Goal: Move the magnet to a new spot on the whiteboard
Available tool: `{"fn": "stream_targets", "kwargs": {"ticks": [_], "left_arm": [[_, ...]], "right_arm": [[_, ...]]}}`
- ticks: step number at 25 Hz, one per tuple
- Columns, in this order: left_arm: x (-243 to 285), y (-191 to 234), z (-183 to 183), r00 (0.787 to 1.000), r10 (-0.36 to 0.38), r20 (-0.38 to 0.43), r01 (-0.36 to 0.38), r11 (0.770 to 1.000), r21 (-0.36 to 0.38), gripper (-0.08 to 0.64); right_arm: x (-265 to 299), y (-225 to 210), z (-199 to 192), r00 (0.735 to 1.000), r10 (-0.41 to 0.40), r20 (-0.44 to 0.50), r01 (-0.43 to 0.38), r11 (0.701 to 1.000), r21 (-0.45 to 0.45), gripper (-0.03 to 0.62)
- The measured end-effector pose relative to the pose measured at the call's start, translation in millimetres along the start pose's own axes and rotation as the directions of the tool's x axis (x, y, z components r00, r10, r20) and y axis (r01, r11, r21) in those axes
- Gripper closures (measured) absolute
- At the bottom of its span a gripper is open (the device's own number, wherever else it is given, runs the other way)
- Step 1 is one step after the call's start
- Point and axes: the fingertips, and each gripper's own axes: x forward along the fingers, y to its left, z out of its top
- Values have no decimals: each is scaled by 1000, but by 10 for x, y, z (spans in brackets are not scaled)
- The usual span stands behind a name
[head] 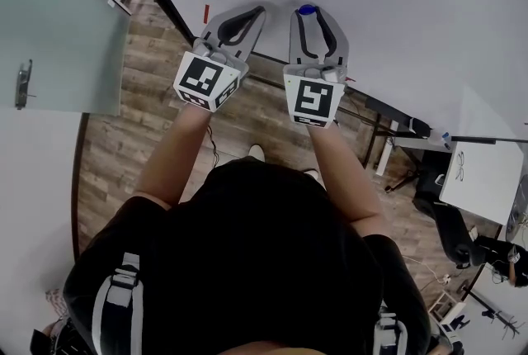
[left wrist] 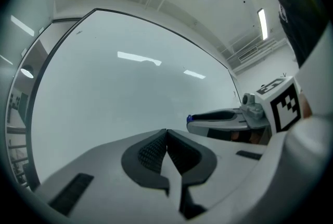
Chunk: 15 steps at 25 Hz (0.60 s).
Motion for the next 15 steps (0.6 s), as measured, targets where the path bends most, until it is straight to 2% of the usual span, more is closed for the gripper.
{"fn": "stream_targets", "kwargs": {"ticks": [6, 15], "left_arm": [[35, 70, 25, 1000, 1, 9, -1, 1000, 1, 555], [73, 71, -15, 1000, -3, 5, 3, 1000, -1, 555]], "right_arm": [[122, 18, -73, 1000, -19, -25, 18, 999, -45, 472], [134, 7, -73, 1000, -23, -20, 22, 999, -25, 474]]}}
